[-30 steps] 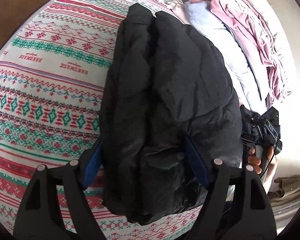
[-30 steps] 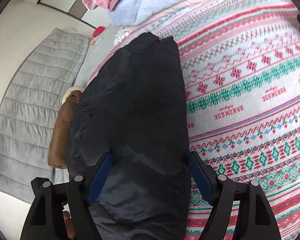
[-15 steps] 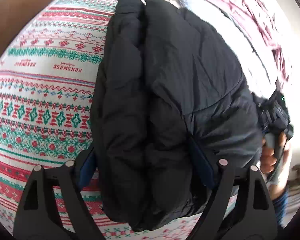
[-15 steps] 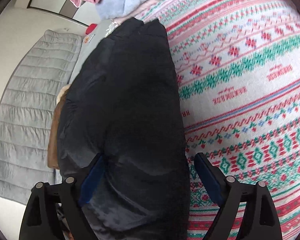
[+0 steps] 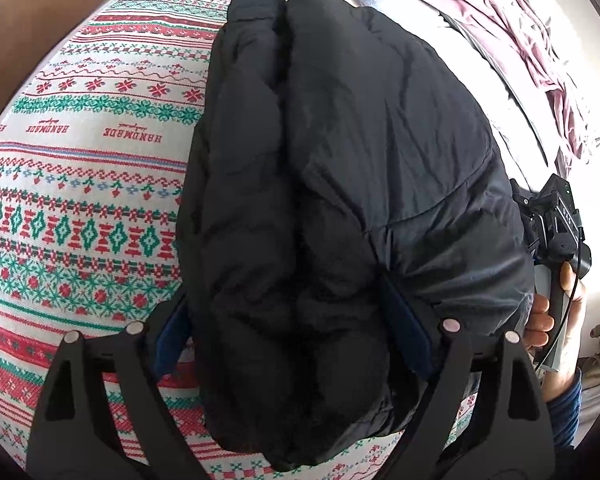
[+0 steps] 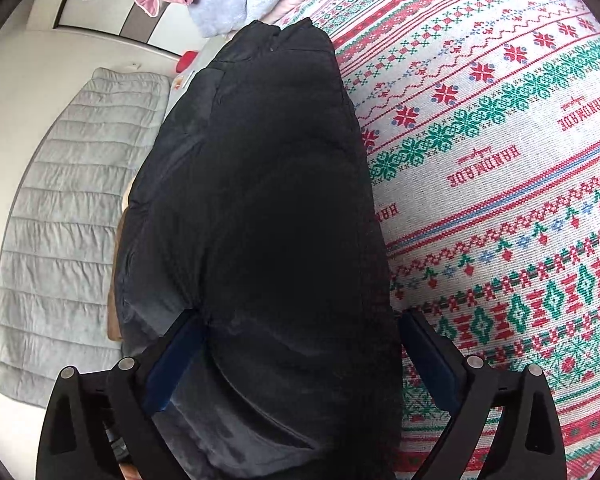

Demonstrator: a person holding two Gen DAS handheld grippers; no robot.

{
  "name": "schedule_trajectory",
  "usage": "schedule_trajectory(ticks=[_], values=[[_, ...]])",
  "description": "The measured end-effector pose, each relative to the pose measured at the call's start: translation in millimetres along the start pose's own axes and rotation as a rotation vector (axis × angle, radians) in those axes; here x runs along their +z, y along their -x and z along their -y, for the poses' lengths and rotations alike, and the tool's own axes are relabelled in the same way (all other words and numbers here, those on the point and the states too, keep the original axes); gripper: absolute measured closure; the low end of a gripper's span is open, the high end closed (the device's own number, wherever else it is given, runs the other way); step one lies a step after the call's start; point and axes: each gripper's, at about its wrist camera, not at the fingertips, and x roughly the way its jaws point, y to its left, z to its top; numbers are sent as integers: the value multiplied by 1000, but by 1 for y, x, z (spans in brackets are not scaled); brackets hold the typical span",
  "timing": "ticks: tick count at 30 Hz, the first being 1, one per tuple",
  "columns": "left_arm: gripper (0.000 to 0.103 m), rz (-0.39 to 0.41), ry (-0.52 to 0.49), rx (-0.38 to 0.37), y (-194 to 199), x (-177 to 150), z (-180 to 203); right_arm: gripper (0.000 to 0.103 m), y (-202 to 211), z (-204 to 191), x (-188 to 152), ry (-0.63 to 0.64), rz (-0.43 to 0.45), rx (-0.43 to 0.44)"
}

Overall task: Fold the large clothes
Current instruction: 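Grasp the folded black jacket bundle with both grippers from its sides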

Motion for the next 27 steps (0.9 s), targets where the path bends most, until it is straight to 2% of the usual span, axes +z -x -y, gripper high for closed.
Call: schedule_trajectory(ticks=[14,18,22,27], values=[[6,33,31,6,-11,-4,7,5,-18,-35,-17,66,17,-32],[7,29,18,14,-9,-7,8,12,-20,-47,-21,92,32,-52],[17,18,8,7,-8,-2,14,21,-19,-58,-25,130,49,-75],[21,25,3,8,-8,3,17,32,-16,-68,-34,175,64,-94]])
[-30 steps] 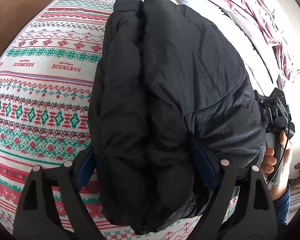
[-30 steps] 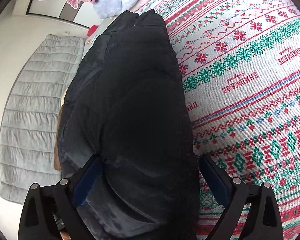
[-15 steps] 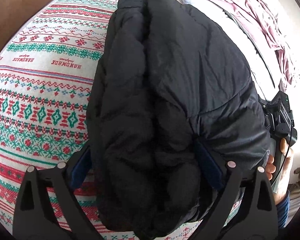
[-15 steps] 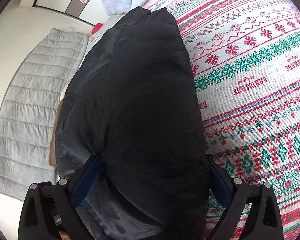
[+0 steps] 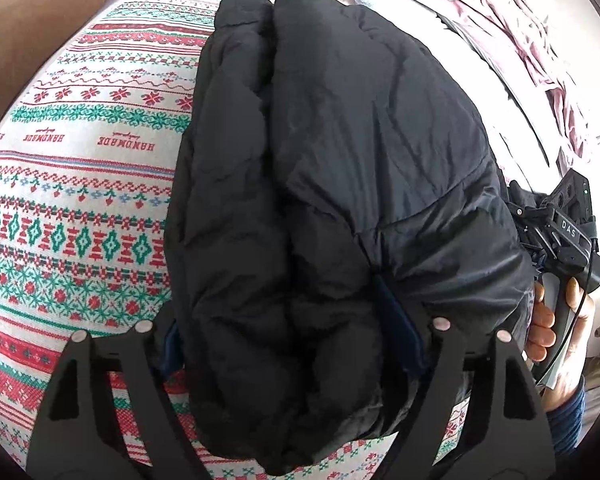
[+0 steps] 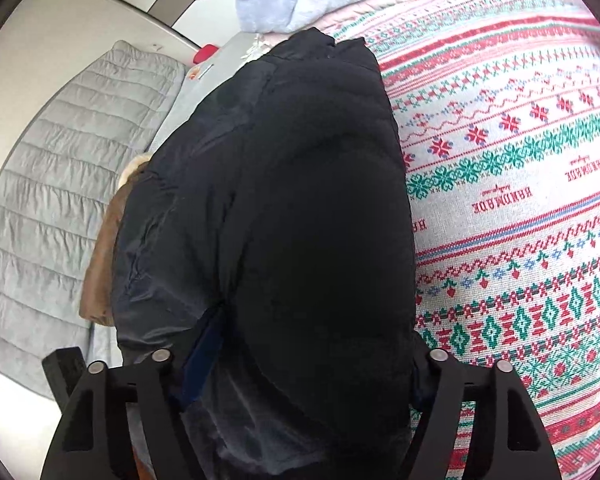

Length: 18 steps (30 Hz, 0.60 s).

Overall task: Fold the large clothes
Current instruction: 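Grasp the folded black jacket bundle with both grippers from its sides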

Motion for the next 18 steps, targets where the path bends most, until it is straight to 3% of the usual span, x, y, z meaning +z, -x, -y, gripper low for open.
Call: schedule_trajectory(ticks=[5,8,18], values=[[21,-13,37,-43,-1,4,-11,41,3,-8,1,47,20,-20],[22,-4,28,-41,0,5,-11,41,2,-9,0,53,21,-22],[20,1,67,-70,-4,5,-15,29,-7,21,6,-62,-20,90]])
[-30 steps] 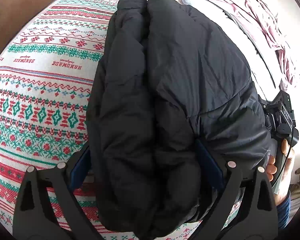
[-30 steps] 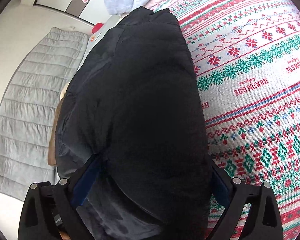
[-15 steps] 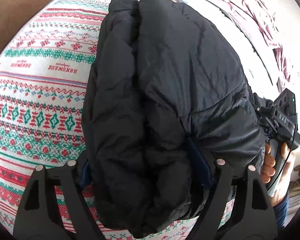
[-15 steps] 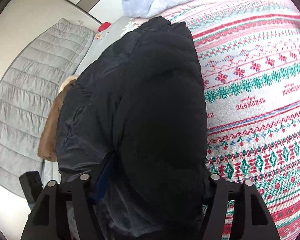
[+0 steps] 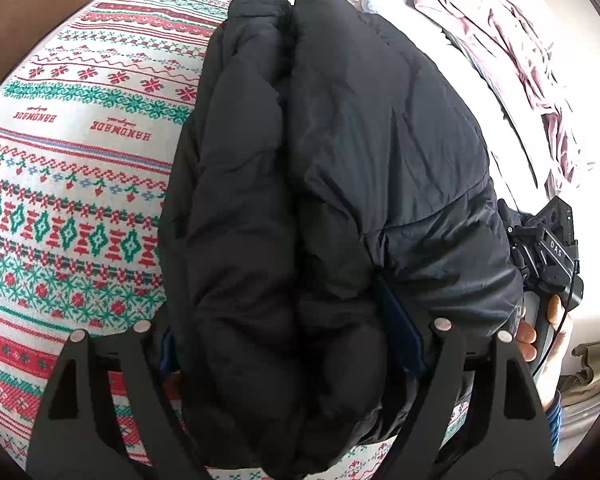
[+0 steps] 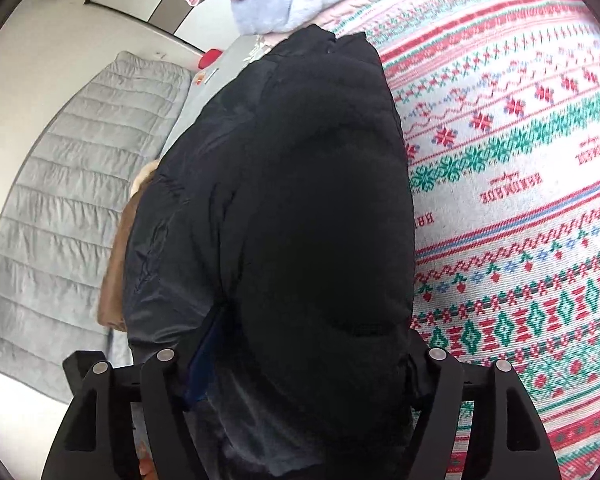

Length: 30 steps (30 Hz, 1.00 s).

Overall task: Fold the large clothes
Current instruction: 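Grasp the folded black jacket bundle with both grippers from its sides, then lift the jacket bundle with both grippers and carry it toward the pillow stack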

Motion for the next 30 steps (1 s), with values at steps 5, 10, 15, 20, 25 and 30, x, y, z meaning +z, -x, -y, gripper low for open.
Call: schedule_trajectory(ticks=[5,10,15,20,25,30], values=[[35,24,-51,26,4,1,8,32,1,-2,2,32,8,-32],[67,60,-67,43,15,2,16,51,8,-22,-2,95,44,-73],[78,83,-51,35,24,6,12,66,19,-45,-8,195,98,-126],[82,129,-71,47,38,7,15,71,24,-84,-20,373,173,-241],[83,174,-117,45,53,7,19,72,33,-102,-27,448,226,-277],[83,206,-153,50,61,6,25,73,41,-107,-30,516,276,-324]])
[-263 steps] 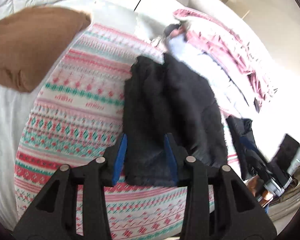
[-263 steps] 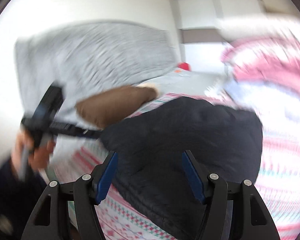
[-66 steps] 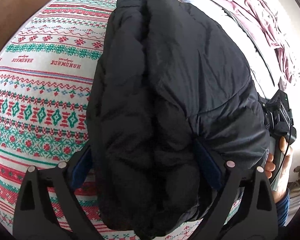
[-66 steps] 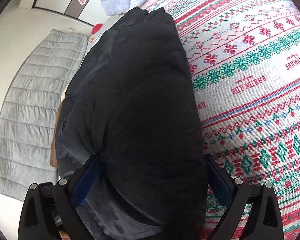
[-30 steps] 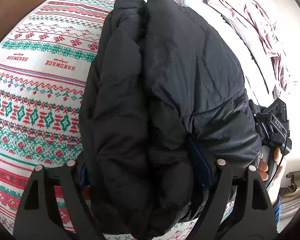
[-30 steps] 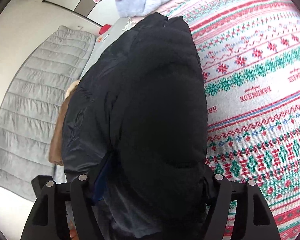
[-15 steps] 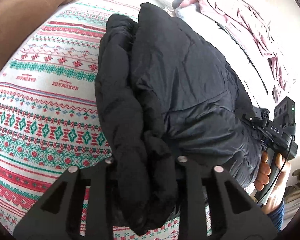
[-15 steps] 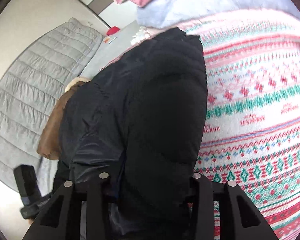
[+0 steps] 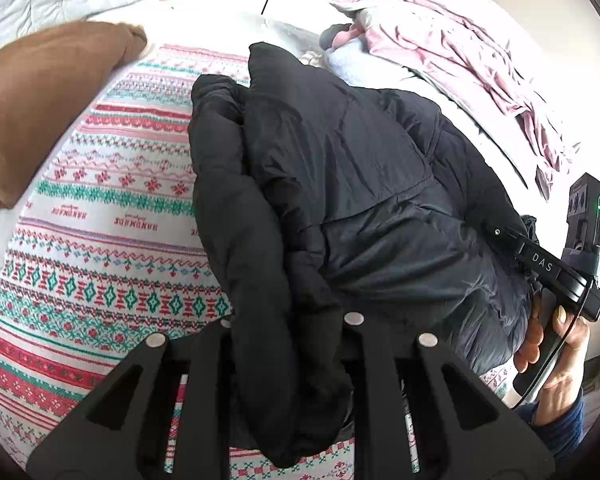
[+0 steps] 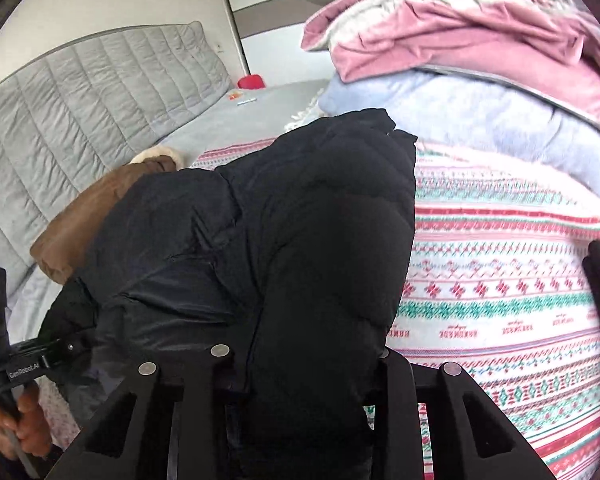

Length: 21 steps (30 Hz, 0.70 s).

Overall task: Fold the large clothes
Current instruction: 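Lift the jacket bundle with both grippers and carry it toward the pillow stack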

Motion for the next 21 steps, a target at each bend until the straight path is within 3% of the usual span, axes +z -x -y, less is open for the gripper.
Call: schedule_trajectory(ticks=[14,21], values=[[84,102,-42,-11,33,13,18,73,41,-14,10,116,187,-68],[84,138,-71,-31,44,15,40,73,55,-7,16,99,230,-73]])
